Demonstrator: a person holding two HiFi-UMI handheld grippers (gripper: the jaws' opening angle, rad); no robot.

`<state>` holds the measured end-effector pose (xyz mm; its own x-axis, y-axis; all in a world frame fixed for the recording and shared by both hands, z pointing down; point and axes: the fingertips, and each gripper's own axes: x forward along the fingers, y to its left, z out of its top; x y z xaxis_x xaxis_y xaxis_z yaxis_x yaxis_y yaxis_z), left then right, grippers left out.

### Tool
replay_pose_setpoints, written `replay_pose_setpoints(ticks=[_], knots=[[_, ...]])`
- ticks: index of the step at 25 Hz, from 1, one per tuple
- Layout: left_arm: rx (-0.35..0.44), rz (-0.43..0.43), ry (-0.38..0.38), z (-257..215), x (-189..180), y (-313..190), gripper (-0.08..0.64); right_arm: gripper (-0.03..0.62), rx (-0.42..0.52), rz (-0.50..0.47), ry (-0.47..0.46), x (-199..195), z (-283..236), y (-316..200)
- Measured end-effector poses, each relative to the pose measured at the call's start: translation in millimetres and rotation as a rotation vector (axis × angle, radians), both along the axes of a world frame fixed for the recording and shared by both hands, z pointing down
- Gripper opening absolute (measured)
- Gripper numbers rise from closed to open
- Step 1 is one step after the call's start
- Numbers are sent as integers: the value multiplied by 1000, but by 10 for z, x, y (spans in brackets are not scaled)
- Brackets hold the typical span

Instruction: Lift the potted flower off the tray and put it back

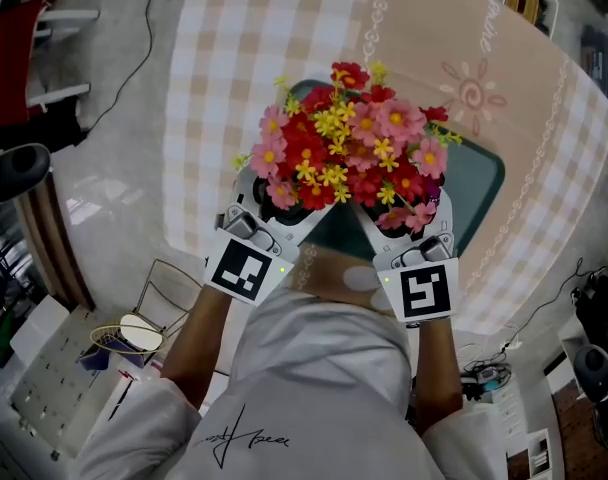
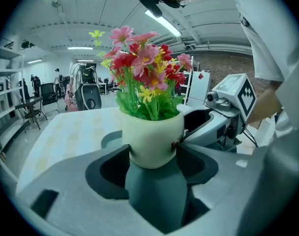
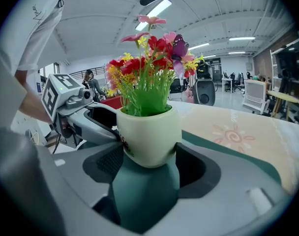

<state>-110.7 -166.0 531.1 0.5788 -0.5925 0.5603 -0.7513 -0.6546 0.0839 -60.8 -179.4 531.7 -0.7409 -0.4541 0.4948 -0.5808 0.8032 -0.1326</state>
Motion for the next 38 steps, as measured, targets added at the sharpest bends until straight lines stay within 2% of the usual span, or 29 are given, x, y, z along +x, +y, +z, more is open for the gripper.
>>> replay_pose_setpoints(ticks=[7,19,27,33,38], knots=[[0,-4,-40,71,-21,17,295,337,28,-12,93,-6,74,37],[16,-26,-53,81,-17,67,298,338,12,26,107,-17,112,106],[19,-54,-39,72,-23,28,296,370,4,32,127,-42,128,86],[41,-31,-60,76,-22,322,284,381,-6,36,140,-14,139,381],[49,-34,-68,55,-58,328,287,367,13,34,147,-12,94,353]])
